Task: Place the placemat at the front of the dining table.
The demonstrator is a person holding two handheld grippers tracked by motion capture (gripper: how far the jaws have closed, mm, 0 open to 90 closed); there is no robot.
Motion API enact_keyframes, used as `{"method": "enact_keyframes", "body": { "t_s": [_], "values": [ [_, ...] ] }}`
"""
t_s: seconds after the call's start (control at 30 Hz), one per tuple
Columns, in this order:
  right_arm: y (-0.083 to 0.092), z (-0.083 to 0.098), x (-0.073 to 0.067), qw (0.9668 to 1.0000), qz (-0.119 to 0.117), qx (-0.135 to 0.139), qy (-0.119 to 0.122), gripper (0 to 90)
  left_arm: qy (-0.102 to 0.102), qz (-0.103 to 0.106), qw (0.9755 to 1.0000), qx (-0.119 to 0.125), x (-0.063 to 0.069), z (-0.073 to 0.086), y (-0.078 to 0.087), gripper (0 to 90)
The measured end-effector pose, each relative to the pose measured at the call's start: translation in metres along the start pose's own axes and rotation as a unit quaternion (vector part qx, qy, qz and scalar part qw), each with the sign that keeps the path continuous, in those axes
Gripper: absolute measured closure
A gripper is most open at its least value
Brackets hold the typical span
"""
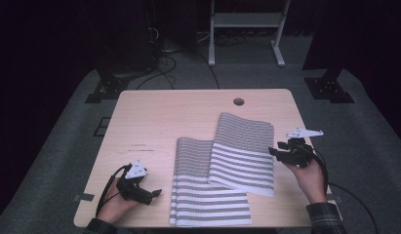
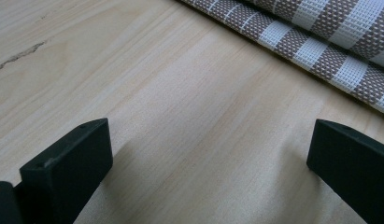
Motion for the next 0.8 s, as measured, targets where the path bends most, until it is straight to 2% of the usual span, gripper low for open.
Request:
{"method": "enact_keyframes", "body": {
  "t_s": [0.2, 0.43, 0.8],
  "values": [
    [0.008, 0.013, -0.011, 1.0, -0.004, -0.005, -0.001, 50.8, 0.004, -0.003, 1.0, 0.002, -0.001, 0.0, 0.001, 0.0],
    [0.017, 0.029, -0.033, 0.9998, -0.014, -0.008, 0.008, 50.7, 0.005, -0.006, 1.0, 0.002, -0.002, 0.001, 0.002, 0.0],
    [0.03, 0.053, -0.06, 0.9994, -0.03, -0.018, 0.004, 50.7, 0.008, -0.007, 0.9999, 0.003, -0.002, 0.002, 0.002, 0.0]
  ]
}}
Point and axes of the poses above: each handheld gripper's, and its own axes: y roughly backward along the jaws, z roughly out of its underside, x roughly to its right, the point moved 7 cm from there along -y, roughly forward along the jaws, and after that the axes turned 15 degrees about y, right-handed, at the moved point
